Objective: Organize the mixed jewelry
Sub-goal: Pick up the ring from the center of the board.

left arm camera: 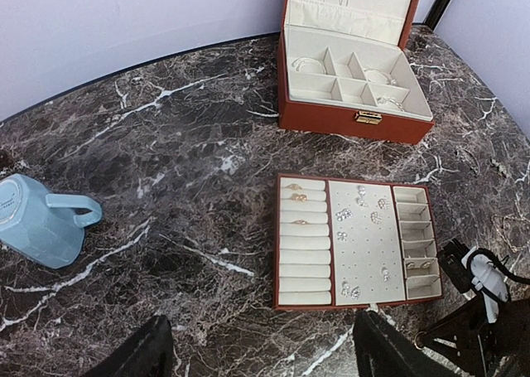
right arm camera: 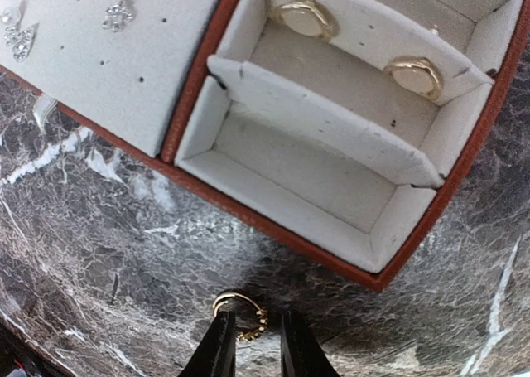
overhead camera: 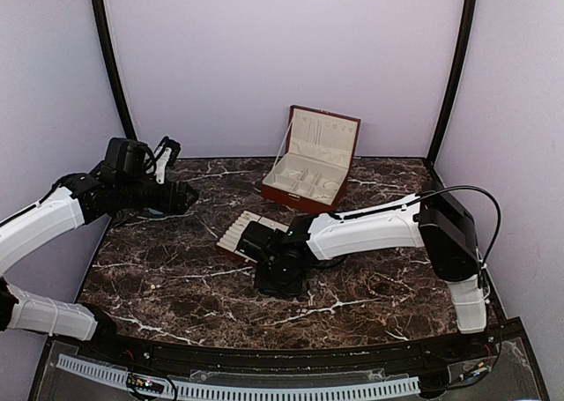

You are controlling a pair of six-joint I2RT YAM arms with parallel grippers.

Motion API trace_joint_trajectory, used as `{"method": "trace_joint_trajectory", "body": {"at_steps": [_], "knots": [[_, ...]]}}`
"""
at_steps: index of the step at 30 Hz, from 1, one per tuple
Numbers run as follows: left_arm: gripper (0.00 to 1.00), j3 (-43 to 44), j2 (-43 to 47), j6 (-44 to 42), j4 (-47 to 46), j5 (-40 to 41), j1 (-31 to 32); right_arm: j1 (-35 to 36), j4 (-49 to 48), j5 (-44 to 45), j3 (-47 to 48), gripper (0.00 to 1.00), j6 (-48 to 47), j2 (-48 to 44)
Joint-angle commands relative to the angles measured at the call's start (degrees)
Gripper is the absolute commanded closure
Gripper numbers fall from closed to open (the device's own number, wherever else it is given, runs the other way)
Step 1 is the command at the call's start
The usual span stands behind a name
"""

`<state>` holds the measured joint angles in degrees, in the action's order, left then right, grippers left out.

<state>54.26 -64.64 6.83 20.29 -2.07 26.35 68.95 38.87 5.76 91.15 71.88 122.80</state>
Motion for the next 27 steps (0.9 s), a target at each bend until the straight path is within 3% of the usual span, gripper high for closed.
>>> {"method": "trace_joint_trajectory", "body": {"at_steps": [1,13,27], "knots": [[0.22,-1.1,1.7,-0.6,0.6,0.5,-0.2,0.5,3.0,0.0,0.8,0.81,0.7,1.0],[0.22,-1.0,2.1,-0.8,0.7,0.9,-0.2,0.2,5.0,-0.8,3.7,0.84,-0.4,3.5],[0.21,-1.1,1.7,-1.1,0.7,1.4,-0.2,0.1,10.8,2.9,9.7,1.0,-5.4,5.5]]}}
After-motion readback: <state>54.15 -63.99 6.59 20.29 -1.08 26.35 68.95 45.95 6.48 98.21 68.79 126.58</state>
